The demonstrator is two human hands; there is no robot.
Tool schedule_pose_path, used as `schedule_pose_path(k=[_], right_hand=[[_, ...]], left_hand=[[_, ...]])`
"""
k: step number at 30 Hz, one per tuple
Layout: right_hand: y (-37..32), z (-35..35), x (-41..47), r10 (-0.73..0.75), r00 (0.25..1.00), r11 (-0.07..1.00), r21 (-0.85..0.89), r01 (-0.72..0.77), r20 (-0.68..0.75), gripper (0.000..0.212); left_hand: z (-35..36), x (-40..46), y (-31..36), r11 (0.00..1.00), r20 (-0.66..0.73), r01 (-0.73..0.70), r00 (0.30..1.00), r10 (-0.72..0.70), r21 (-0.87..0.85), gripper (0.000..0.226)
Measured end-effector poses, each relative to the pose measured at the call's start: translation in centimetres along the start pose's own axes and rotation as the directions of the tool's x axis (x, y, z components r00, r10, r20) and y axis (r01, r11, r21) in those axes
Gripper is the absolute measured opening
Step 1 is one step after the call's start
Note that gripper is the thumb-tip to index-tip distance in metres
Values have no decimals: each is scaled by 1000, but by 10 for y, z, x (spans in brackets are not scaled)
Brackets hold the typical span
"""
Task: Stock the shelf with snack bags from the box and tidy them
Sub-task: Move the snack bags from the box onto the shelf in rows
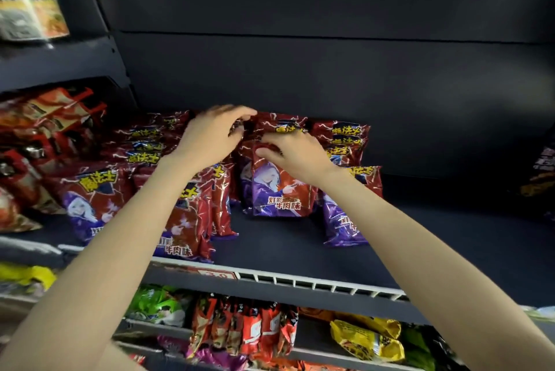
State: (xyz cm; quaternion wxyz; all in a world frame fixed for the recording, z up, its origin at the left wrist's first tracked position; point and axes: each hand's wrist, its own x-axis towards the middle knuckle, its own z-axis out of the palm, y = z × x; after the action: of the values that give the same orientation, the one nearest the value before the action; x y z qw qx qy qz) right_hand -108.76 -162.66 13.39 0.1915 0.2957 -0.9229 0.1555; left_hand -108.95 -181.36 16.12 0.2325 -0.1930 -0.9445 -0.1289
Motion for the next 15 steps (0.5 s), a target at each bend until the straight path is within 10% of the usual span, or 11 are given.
schedule_pose_path(k=[5,9,15], right_hand=[[-9,34,23,-31,994,997,-70,39,106,35],[-1,40,17,-14,995,1000,4,14,94,36],[30,19,-54,188,963,981,76,-177,-194,31]], left_hand=[[10,-66,18,995,-255,-2,967,27,100,9],[57,-90,38,932,-40,-231,967,252,281,29],[82,-92,38,909,238,-206,963,124,361,90]])
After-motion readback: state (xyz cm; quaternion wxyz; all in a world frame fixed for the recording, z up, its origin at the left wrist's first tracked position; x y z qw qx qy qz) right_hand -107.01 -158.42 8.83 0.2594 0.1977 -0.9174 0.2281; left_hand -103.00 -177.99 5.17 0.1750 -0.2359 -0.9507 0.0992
